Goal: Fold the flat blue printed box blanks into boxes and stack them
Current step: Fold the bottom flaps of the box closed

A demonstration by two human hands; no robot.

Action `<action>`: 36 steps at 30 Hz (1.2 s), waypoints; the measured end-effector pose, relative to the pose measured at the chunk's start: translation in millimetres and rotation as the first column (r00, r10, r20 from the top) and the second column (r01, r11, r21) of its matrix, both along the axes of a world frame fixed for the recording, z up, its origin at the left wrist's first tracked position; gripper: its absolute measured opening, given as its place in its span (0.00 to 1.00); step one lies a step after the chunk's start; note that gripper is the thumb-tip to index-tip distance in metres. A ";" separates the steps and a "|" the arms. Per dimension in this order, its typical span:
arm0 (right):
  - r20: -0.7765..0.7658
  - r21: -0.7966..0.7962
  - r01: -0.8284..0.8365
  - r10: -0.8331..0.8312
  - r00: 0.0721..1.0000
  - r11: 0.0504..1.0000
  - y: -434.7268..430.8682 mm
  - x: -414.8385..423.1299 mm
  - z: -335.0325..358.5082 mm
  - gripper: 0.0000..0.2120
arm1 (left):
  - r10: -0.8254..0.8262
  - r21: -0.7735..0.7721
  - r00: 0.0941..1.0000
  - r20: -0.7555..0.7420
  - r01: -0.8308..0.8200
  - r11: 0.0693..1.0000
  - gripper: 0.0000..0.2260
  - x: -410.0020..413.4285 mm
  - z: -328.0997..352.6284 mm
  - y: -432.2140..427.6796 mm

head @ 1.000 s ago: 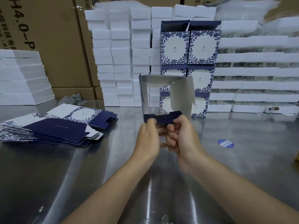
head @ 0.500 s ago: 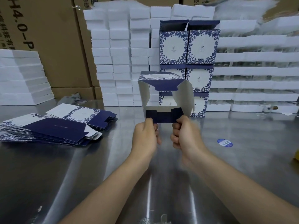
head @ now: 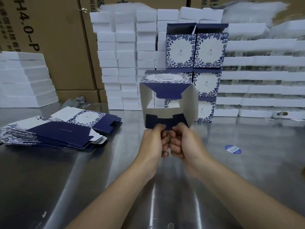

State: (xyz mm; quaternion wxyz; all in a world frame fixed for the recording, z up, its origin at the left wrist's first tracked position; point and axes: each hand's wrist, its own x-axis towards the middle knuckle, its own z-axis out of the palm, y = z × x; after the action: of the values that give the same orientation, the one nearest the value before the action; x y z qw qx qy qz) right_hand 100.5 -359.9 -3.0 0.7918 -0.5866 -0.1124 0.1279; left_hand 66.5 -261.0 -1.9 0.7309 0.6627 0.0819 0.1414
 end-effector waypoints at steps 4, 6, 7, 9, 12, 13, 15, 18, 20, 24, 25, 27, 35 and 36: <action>0.039 -0.109 0.009 -0.005 0.999 0.994 -3.4 1.3 1.8 0.19 | 0.007 0.060 1.000 0.007 -0.007 0.998 0.19 0.9 2.0 1.1; 0.008 -0.098 0.010 -0.009 1.000 0.995 -3.6 2.9 1.5 0.18 | 0.004 0.059 1.000 -0.001 -0.004 0.998 0.18 1.0 1.8 3.1; -0.009 -0.083 0.017 -0.018 1.000 0.996 -3.7 4.1 0.9 0.17 | -0.004 0.053 1.000 -0.019 0.005 0.999 0.18 1.4 1.3 3.5; -0.036 -0.054 0.040 -0.042 0.998 0.998 -4.0 6.6 0.0 0.17 | -0.020 0.014 0.998 -0.066 0.021 1.000 0.20 2.7 -0.2 2.7; -0.052 -0.072 0.044 -0.048 0.997 0.996 -5.3 8.0 -0.1 0.16 | 0.006 0.015 0.998 -0.065 -0.005 1.000 0.18 4.5 -2.5 1.1; -0.050 -0.094 0.041 -0.046 0.998 0.995 -5.7 7.8 -0.2 0.16 | 0.022 0.023 0.998 -0.052 -0.021 1.000 0.18 4.3 -2.8 1.8; -0.044 -0.127 0.055 -0.061 0.997 0.990 -7.4 9.4 -0.9 0.17 | 0.046 0.026 0.998 -0.038 -0.045 0.999 0.17 4.3 -2.9 4.0; -0.028 -0.120 0.074 -0.077 0.997 0.990 -8.8 12.8 -3.4 0.17 | 0.066 0.021 0.997 -0.047 -0.065 0.998 0.18 5.1 -3.8 7.1; -0.025 -0.101 0.046 -0.049 0.998 0.994 -8.5 15.3 -5.8 0.17 | 0.069 -0.003 0.996 -0.050 -0.069 0.998 0.20 5.5 -4.7 8.2; -0.047 -0.162 -0.043 0.036 0.998 0.986 -9.7 20.7 -11.2 0.16 | 0.072 -0.008 0.996 -0.043 -0.072 0.997 0.20 8.4 -8.8 9.5; -0.045 -0.198 -0.025 0.017 0.999 0.980 -10.3 22.2 -11.7 0.14 | 0.084 -0.004 0.996 -0.042 -0.084 0.996 0.19 9.8 -10.3 10.1; 0.045 -0.291 0.124 -0.116 0.992 0.949 -12.8 25.4 -13.3 0.13 | 0.136 -0.006 0.990 -0.041 -0.136 0.991 0.16 12.9 -12.9 13.5; 0.471 -0.192 0.550 -0.415 0.778 0.813 -26.0 27.2 -5.3 0.34 | 0.307 0.506 0.950 0.056 -0.292 0.812 0.21 20.6 -29.3 33.8; 0.467 -0.192 0.537 -0.405 0.786 0.822 -26.3 27.3 -4.6 0.38 | 0.309 0.536 0.949 0.067 -0.295 0.791 0.21 20.4 -30.3 33.6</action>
State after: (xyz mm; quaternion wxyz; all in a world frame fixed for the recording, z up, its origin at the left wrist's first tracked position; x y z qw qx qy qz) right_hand 127.7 -386.3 -7.6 0.6531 -0.7275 -0.1004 -0.1848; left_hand 86.9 -227.5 -32.3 0.4814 0.8214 0.1521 0.2653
